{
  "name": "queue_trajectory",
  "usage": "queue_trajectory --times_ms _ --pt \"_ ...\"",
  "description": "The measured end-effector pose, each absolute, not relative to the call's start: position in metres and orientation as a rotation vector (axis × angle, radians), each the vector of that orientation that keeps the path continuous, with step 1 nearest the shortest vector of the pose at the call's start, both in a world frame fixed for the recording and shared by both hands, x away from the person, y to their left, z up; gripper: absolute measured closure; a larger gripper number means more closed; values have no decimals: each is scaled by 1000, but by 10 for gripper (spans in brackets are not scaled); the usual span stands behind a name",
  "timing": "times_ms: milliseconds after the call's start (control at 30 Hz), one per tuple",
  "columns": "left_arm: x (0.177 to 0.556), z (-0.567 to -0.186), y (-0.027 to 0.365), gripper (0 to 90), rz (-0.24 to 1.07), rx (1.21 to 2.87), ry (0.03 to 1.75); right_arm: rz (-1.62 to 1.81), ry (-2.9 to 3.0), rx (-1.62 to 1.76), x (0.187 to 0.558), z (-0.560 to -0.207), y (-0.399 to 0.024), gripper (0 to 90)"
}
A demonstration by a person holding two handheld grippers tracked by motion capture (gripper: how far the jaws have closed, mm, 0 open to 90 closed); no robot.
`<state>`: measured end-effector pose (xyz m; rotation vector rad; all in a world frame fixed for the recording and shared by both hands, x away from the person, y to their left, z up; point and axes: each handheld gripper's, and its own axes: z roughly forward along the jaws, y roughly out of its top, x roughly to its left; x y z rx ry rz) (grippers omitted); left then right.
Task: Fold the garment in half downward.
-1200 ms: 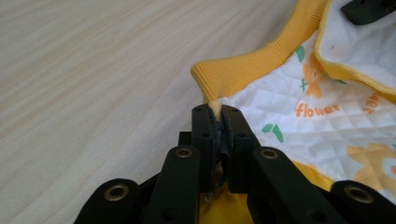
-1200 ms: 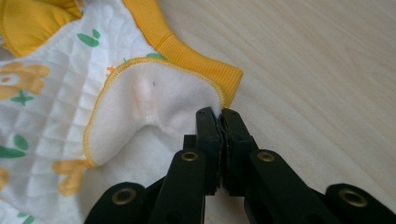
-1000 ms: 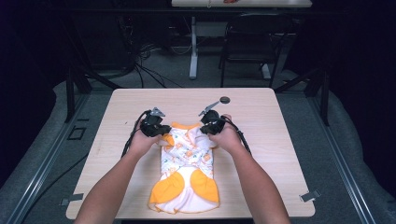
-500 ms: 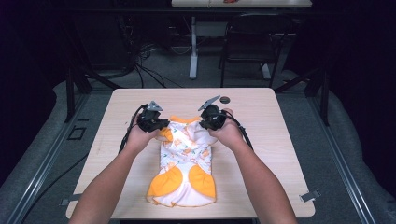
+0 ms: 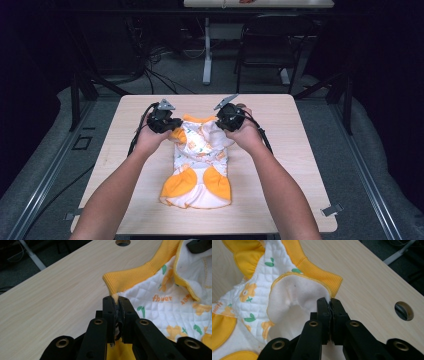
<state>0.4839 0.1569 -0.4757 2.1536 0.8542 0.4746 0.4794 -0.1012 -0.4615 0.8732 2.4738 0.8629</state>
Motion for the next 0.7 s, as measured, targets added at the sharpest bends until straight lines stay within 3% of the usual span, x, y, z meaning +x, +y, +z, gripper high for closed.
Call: queue_trajectory --times_ms 700 --pt "463 -456 161 849 527 2130 756 867 2437 736 455 -439 -104 872"
